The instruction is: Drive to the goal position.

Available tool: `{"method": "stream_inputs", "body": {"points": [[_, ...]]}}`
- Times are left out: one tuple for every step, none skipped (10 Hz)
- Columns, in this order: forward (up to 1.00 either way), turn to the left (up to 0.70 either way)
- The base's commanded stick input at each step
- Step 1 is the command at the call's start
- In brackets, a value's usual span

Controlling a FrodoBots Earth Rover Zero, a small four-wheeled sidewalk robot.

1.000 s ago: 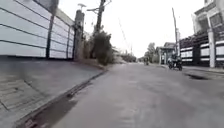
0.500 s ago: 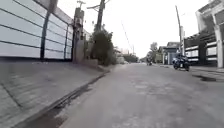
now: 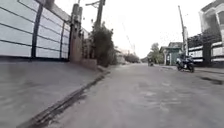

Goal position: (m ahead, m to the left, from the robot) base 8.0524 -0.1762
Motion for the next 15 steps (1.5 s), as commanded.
{"method": "stream_inputs", "body": {"points": [[1.0,0.0],[1.0,0.0],[1.0,0.0],[1.0,0.0],[1.0,0.0],[1.0,0.0],[1.0,0.0],[1.0,0.0],[1.0,0.0],[1.0,0.0],[1.0,0.0],[1.0,0.0],[1.0,0.0],[1.0,0.0],[1.0,0.0]]}}
